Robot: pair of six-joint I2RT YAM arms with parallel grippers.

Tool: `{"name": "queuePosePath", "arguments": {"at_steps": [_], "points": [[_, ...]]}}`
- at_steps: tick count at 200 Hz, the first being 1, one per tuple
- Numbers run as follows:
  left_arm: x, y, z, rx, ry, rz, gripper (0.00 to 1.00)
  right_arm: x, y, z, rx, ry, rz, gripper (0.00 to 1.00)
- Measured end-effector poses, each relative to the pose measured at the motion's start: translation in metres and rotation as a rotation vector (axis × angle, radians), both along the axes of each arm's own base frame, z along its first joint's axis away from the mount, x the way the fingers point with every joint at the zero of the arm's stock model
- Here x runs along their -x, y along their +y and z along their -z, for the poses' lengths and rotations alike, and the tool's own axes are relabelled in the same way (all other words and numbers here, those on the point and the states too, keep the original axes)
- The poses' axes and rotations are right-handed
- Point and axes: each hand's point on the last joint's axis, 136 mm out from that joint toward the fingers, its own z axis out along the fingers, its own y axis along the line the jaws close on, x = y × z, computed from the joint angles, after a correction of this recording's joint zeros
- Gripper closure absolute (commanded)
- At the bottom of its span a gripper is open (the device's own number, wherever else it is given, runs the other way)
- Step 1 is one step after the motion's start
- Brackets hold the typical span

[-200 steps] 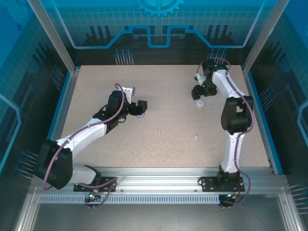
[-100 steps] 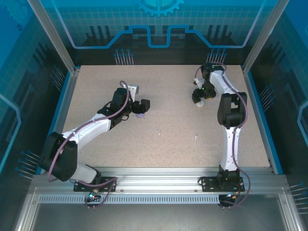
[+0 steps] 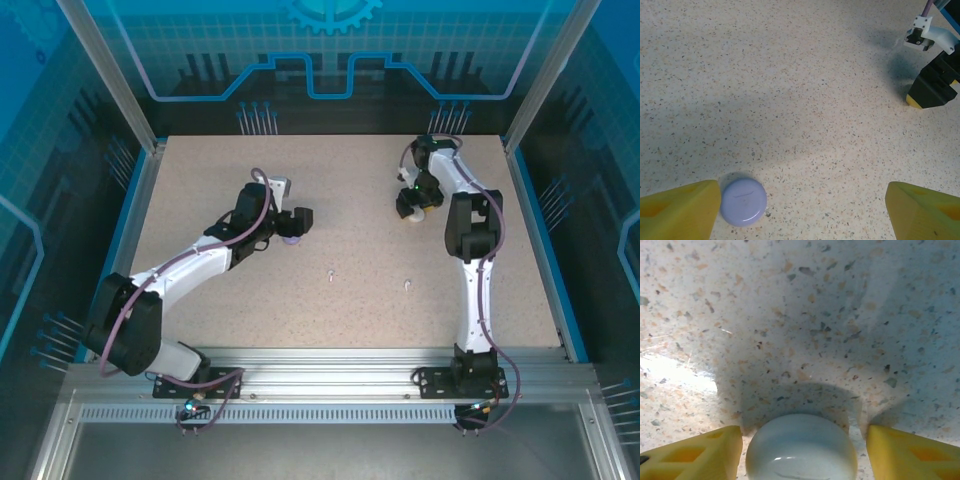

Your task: Insert the wireless bluetooth earbuds into the charging case

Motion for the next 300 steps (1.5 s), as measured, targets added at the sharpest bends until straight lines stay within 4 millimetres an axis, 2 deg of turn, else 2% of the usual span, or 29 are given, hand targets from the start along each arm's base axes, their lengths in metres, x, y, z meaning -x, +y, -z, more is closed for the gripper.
{"name": "queuePosePath", "arguments": {"at_steps": [64,139,182,202,222,249,272,285,300], "points": [[0.001,-0.004,0.004,-0.004,0.009,0.009,0.14,0.010,0.002,0.001,0.048,0.049,-0.022,0.35],[0.002,-0.005,0.004,-0.004,0.010,0.013,0.14,0.016,-0.001,-0.002,0.062,0.072,-0.018,0.56],[0.003,-0.007,0.004,-0.004,0.009,0.016,0.15,0.014,0.001,-0.003,0.047,0.064,-0.015,0.56],[0.005,-0.011,0.004,-0.005,0.008,0.029,0.15,0.014,0.006,-0.009,0.017,0.040,0.004,0.56],[0.011,-0.023,0.001,-0.012,-0.015,0.074,0.15,0.021,0.014,-0.032,-0.041,-0.004,0.037,0.57],[0.033,-0.050,-0.013,-0.005,-0.112,0.189,0.15,0.037,0.030,-0.091,-0.159,-0.141,0.095,0.57],[0.056,-0.071,-0.028,0.024,-0.220,0.295,0.18,0.058,0.054,-0.145,-0.302,-0.266,0.133,0.58],[0.064,-0.080,-0.036,0.043,-0.282,0.345,0.21,0.072,0.072,-0.165,-0.401,-0.310,0.155,0.59],[0.072,-0.088,-0.042,0.062,-0.340,0.392,0.23,0.086,0.089,-0.178,-0.515,-0.335,0.198,0.58]]}}
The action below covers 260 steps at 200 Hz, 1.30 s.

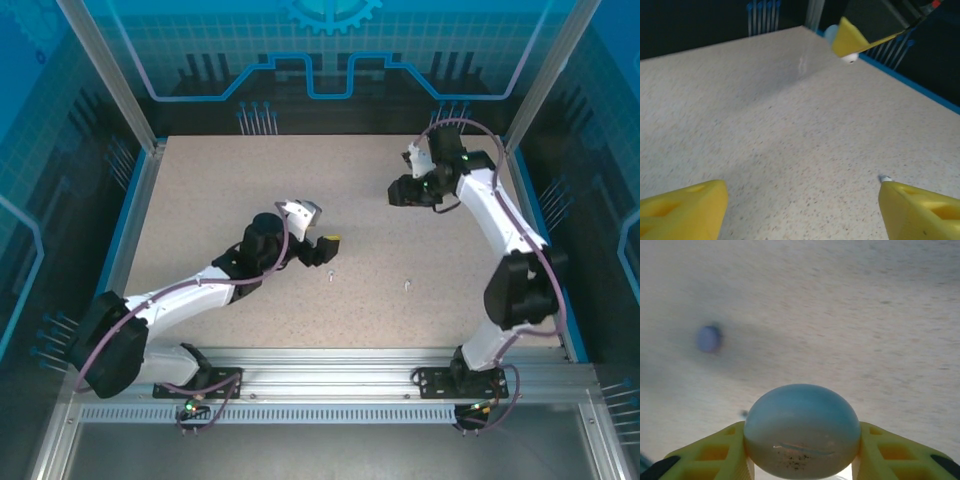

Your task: Insert the wireless bluetooth earbuds into the charging case

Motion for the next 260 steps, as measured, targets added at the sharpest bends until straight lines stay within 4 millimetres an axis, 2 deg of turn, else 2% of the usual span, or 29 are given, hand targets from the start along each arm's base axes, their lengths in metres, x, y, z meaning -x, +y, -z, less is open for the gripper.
{"name": "queuePosePath", "arguments": {"at_steps": [30,60,111,162,201,260], "points": [[0.016,-0.012,-0.007,0.038,-0.107,0.087,0.24,0.018,0.024,-0.006,-0.182,0.008,0.066,0.59],[0.031,-0.019,-0.009,0.076,-0.190,0.140,0.27,0.039,0.058,-0.013,-0.323,0.018,0.077,0.60],[0.039,-0.030,-0.033,0.140,-0.320,0.155,0.32,0.075,0.098,-0.030,-0.475,0.006,0.063,0.60],[0.028,-0.023,-0.039,0.167,-0.356,0.061,0.36,0.094,0.115,-0.038,-0.569,0.001,0.066,0.60],[0.021,-0.019,-0.046,0.209,-0.370,0.012,0.38,0.099,0.121,-0.043,-0.609,-0.016,0.074,0.60],[0.017,-0.020,-0.045,0.245,-0.355,-0.008,0.43,0.097,0.123,-0.057,-0.654,-0.049,0.094,0.60]]}}
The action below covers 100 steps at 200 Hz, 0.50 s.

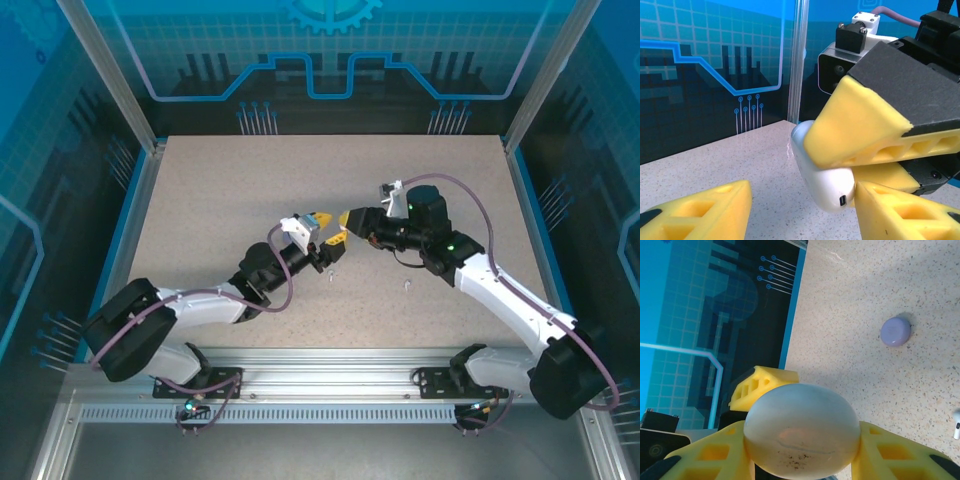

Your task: Insert the wireless bluetooth earbuds into the charging case

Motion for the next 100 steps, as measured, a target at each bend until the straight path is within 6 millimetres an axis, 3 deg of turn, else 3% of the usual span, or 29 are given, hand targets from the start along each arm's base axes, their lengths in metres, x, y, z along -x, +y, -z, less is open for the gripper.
{"name": "queuePosePath", "arguments": {"at_steps": [100], "points": [[-0.0009,-0.0033,-0.0031,0.054,-0.006,0.011,0.51,0.0051,0.0092,-0.0056,-0.040,-0.005,-0.014,0.60]]}}
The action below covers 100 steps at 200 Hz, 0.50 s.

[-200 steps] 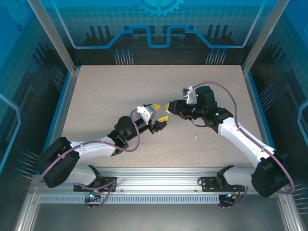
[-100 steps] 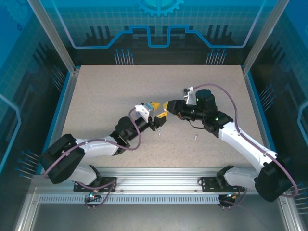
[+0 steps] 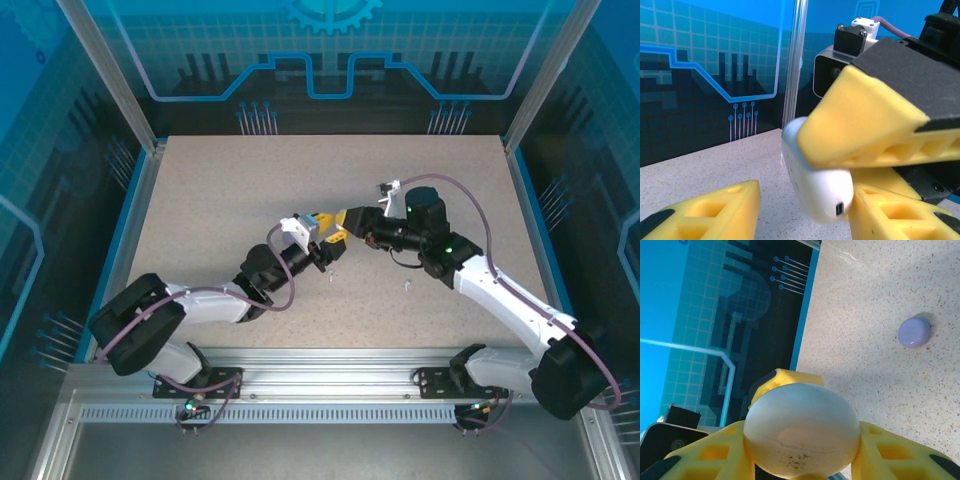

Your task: Insert the wireless bluetooth earbuds into the charging case

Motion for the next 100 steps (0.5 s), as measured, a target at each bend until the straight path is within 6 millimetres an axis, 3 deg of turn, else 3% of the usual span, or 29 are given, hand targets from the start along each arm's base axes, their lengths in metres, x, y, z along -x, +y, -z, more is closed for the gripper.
{"name": "queuePosePath", "arguments": {"at_steps": [75,100], "points": [[0.0036,-0.0028,-0.0050,0.021,-0.017,0.018,0.70,0.0018,0.0043,0.0012,-0.006,-0.006,0.001,0.60],[0.0038,-0.0027,-0.0062,0.024,-0.020,0.018,0.74,0.0010,0.0047,-0.0003,-0.008,-0.015,0.005,0.53]]}}
